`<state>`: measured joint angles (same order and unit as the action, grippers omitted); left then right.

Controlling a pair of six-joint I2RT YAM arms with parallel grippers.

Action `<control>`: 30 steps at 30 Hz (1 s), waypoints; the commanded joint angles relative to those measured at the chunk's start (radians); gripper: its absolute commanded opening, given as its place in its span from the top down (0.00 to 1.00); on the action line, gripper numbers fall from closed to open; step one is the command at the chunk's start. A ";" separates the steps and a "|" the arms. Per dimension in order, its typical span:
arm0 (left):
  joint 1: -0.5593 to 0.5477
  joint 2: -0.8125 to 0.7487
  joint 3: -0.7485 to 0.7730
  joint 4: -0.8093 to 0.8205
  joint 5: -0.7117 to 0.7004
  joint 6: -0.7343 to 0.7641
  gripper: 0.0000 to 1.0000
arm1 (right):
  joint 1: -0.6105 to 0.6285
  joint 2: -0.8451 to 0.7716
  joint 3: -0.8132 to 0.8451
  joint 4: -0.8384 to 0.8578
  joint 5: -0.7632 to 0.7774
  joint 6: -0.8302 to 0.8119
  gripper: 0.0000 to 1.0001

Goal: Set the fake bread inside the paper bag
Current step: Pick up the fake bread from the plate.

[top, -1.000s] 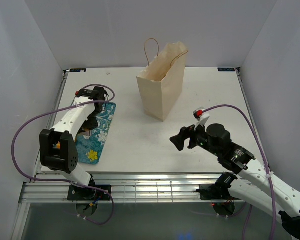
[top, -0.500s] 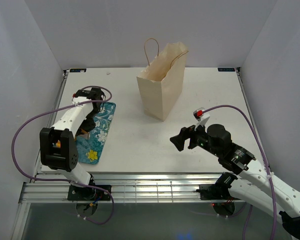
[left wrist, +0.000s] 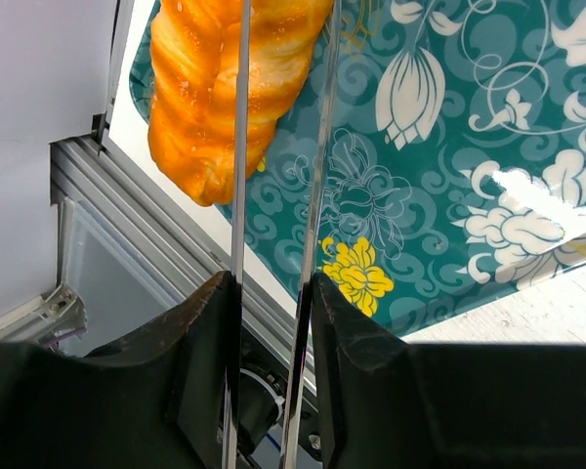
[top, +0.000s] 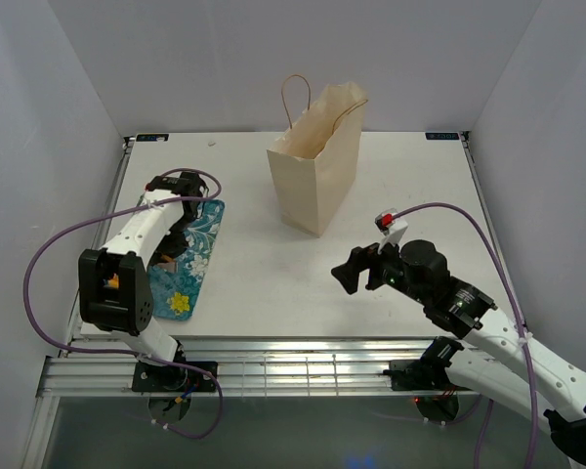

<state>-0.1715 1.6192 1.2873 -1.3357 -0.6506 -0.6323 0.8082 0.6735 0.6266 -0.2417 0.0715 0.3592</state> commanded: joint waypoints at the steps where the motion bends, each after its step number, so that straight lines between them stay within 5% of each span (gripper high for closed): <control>1: -0.035 -0.071 0.041 -0.016 -0.043 -0.009 1.00 | -0.004 0.038 0.068 -0.033 0.013 -0.005 0.02; 18: -0.246 -0.131 0.319 -0.066 -0.046 -0.018 1.00 | -0.052 0.161 0.258 -0.197 0.071 0.029 0.02; 30: -0.456 -0.078 0.723 -0.059 -0.080 0.083 1.00 | -0.164 0.368 0.503 -0.298 0.013 0.018 0.02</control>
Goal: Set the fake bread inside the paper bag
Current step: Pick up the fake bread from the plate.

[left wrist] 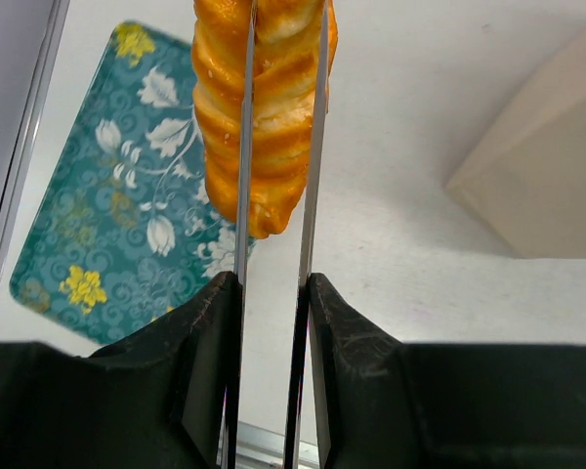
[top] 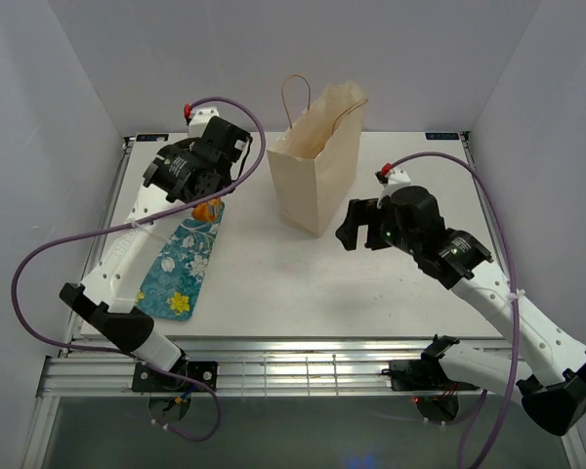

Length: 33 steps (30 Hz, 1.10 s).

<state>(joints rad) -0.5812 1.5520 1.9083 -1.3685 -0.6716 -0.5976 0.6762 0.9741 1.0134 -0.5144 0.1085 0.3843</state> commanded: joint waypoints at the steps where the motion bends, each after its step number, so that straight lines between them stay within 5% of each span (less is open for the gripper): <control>1: -0.061 -0.009 0.125 -0.020 -0.062 0.059 1.00 | -0.038 0.086 0.140 -0.038 -0.032 -0.005 0.02; 11: -0.135 0.005 0.416 0.147 0.061 0.251 1.00 | -0.141 0.204 0.280 -0.052 -0.079 -0.012 0.02; 20: -0.155 -0.151 0.263 0.477 0.184 0.311 1.00 | -0.171 0.261 0.304 -0.039 -0.098 0.033 0.02; 33: -0.158 -0.262 0.175 0.612 0.351 0.298 1.00 | -0.182 0.572 0.750 -0.097 -0.036 0.172 0.03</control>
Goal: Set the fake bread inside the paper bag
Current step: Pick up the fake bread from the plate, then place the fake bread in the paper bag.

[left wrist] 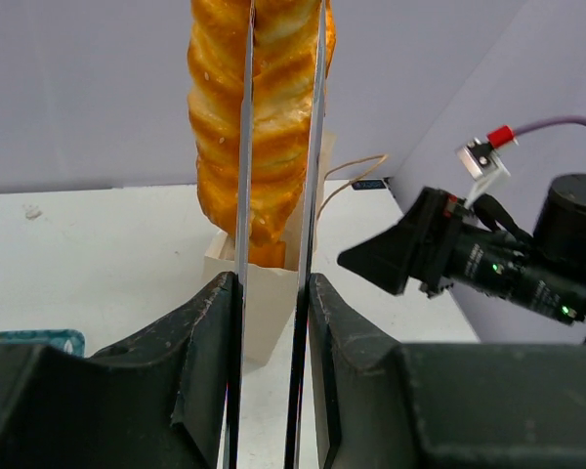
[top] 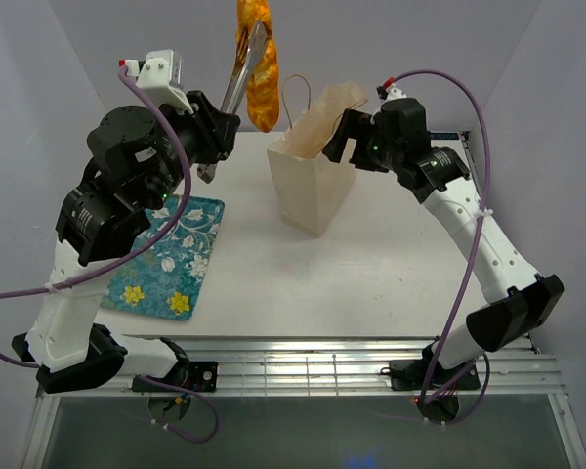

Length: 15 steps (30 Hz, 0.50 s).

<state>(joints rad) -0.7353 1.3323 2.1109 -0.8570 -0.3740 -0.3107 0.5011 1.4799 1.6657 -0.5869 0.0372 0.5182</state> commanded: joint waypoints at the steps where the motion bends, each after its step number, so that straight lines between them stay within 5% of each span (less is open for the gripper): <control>1: -0.004 -0.045 -0.035 0.116 0.056 0.018 1.00 | -0.009 0.118 0.170 -0.040 0.041 0.039 0.03; 15: -0.004 0.005 -0.152 0.303 0.145 0.070 1.00 | -0.009 0.303 0.362 -0.103 0.095 0.074 0.17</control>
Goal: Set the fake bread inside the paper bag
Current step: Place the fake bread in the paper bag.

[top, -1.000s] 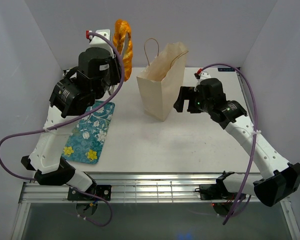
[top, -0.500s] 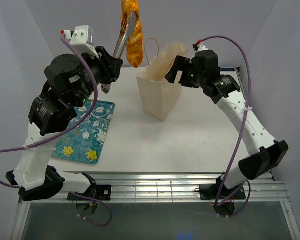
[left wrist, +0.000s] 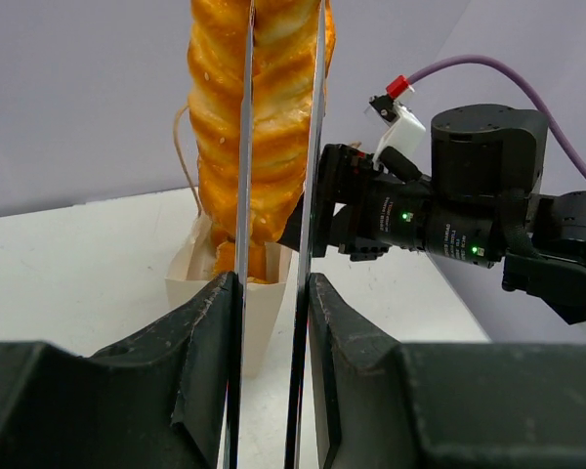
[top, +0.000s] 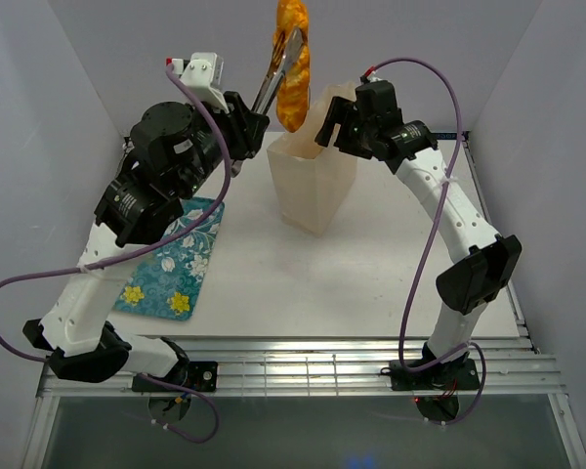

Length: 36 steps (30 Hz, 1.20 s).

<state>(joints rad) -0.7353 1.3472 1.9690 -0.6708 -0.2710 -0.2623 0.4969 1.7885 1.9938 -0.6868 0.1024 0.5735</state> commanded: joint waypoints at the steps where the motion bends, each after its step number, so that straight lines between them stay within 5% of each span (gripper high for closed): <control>1: -0.004 -0.005 -0.016 0.126 0.053 0.023 1.00 | -0.004 -0.002 0.034 -0.006 0.031 0.020 0.18; 7: -0.004 0.023 -0.061 0.183 0.075 0.009 1.00 | -0.003 -0.006 -0.013 0.013 0.040 0.020 0.32; 17: 0.138 0.130 0.001 0.174 0.277 -0.149 1.00 | -0.015 -0.032 -0.105 0.061 -0.019 -0.024 0.92; 29: 0.378 0.070 -0.209 0.356 0.801 -0.458 1.00 | -0.132 -0.219 -0.282 0.093 -0.263 -0.184 0.92; 36: 0.390 0.069 -0.252 0.465 0.906 -0.574 1.00 | -0.152 -0.203 -0.259 0.050 -0.366 -0.248 0.92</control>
<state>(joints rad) -0.3401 1.4715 1.7035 -0.3332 0.5289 -0.7727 0.3424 1.5967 1.6974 -0.6495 -0.1722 0.3878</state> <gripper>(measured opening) 0.425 0.079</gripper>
